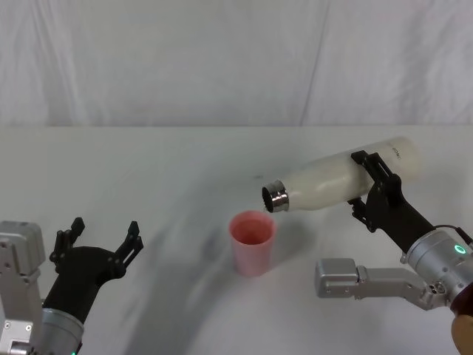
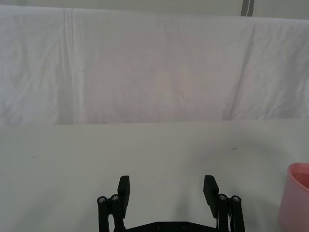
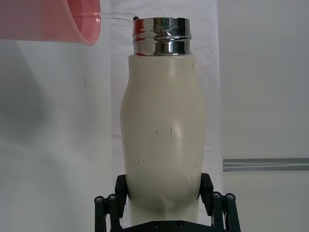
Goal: Grasp the thermos with one hand and pour water into the cup lid.
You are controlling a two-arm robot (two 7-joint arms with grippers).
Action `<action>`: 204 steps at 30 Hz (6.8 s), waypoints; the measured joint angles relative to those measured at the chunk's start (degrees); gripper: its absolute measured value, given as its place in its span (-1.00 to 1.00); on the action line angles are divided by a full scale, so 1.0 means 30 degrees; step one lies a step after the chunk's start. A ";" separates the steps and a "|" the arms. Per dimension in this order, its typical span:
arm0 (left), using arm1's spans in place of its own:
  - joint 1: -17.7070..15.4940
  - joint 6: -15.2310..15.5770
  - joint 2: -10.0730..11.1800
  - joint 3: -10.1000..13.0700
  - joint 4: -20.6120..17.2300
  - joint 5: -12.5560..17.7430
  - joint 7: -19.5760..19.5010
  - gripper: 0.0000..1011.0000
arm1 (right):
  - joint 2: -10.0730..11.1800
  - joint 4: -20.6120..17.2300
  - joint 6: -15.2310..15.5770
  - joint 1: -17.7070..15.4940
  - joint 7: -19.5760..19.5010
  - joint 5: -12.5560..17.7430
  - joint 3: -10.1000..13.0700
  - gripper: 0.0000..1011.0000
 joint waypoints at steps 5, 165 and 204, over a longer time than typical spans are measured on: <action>0.0000 0.0000 -0.0001 0.0001 0.0000 0.0000 -0.0001 0.98 | -0.0004 -0.0008 -0.0106 -0.0021 -0.0011 0.0213 0.0068 0.86; 0.0000 0.0000 -0.0001 0.0001 0.0001 0.0000 0.0000 0.98 | -0.4644 0.2586 -0.2316 -0.2131 0.5291 2.4428 0.6141 0.86; 0.0000 0.0000 0.0000 0.0000 0.0001 0.0000 -0.0001 0.98 | -0.5138 0.3403 -0.2621 -0.1976 0.5434 2.4400 0.6224 0.86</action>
